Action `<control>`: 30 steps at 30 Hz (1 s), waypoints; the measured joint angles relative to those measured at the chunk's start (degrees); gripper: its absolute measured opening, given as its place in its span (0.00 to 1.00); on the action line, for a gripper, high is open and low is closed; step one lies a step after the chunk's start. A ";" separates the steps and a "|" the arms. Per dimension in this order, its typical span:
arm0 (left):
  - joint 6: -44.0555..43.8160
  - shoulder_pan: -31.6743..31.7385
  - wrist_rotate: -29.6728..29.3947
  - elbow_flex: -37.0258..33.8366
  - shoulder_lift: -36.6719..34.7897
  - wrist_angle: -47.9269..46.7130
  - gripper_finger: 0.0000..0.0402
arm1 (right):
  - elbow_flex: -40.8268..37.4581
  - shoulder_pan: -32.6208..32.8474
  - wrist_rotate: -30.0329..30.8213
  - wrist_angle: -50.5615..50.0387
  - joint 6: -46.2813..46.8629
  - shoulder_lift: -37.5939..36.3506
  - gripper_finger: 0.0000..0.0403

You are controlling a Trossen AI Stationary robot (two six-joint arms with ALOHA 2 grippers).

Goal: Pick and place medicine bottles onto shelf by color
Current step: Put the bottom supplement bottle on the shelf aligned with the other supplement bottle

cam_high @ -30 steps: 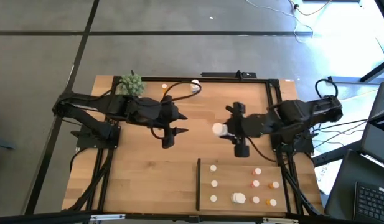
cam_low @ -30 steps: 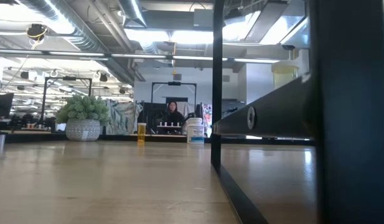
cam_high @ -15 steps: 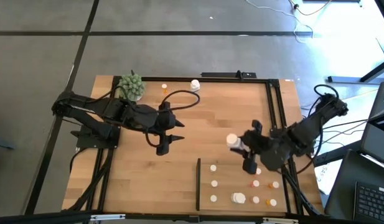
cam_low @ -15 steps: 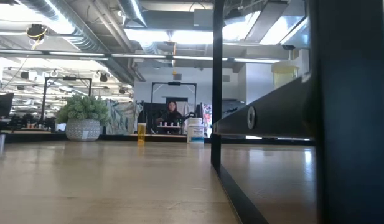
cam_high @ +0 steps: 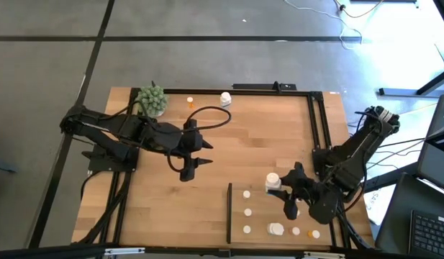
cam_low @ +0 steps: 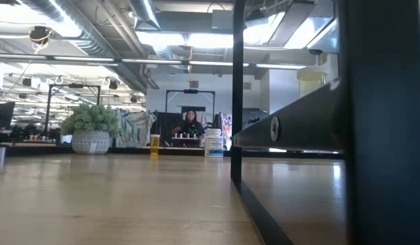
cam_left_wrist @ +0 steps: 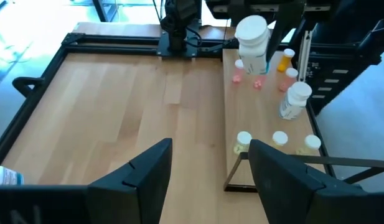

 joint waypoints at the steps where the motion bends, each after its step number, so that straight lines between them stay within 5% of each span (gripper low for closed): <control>1: 0.00 -0.02 0.00 0.02 0.00 0.04 0.51 | -0.67 0.32 0.66 0.76 0.83 0.00 0.43; 30: 0.00 -0.02 0.00 0.00 0.02 0.06 0.51 | -1.49 3.51 7.09 0.39 22.27 11.47 0.43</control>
